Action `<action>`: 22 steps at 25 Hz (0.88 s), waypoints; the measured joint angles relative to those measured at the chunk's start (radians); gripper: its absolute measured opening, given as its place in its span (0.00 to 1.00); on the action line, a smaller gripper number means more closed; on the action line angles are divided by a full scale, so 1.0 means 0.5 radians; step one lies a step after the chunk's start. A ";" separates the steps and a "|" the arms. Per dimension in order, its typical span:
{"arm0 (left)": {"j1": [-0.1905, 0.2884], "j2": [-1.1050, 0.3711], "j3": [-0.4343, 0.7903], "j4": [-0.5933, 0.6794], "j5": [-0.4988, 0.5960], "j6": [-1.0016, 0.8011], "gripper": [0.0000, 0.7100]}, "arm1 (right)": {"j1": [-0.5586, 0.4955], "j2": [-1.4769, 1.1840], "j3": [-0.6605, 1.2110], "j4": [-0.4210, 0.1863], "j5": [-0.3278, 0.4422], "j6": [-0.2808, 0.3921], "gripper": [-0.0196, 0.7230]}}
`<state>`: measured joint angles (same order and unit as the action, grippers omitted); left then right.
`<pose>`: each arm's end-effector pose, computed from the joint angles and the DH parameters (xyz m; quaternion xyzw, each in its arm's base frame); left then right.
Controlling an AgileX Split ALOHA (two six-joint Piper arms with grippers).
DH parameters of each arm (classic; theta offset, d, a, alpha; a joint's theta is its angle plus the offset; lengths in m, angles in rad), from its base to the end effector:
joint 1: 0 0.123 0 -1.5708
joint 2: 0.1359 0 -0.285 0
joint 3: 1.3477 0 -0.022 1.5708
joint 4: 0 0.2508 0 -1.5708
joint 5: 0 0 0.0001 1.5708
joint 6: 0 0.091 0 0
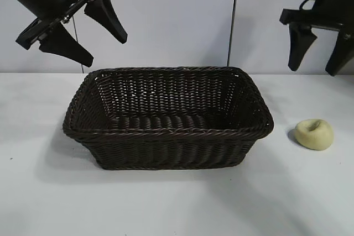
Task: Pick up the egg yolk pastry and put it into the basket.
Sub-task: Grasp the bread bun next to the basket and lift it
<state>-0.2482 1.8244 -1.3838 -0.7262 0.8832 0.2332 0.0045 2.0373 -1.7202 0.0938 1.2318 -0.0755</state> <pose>0.3637 -0.1404 0.2512 0.0482 0.9373 -0.3093 0.1532 0.4206 0.0099 0.2320 -0.0267 0.9971 0.0430 0.0560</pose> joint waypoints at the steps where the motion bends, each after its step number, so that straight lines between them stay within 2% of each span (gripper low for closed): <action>1: 0.000 0.000 0.000 0.000 -0.002 0.000 0.71 | 0.000 0.000 0.025 -0.019 0.000 0.000 0.72; 4: 0.000 0.000 0.000 0.000 -0.032 0.000 0.71 | 0.000 0.000 0.097 -0.032 -0.020 0.002 0.72; 14: 0.000 0.000 0.000 0.000 -0.042 0.000 0.71 | 0.000 0.000 0.343 -0.038 -0.258 0.029 0.72; 22: 0.000 0.000 0.000 0.000 -0.044 0.000 0.71 | 0.000 0.000 0.507 -0.068 -0.470 0.106 0.72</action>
<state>-0.2482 1.8244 -1.3838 -0.7262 0.8612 0.2332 0.0045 2.0373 -1.4667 0.0596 0.9968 -0.0223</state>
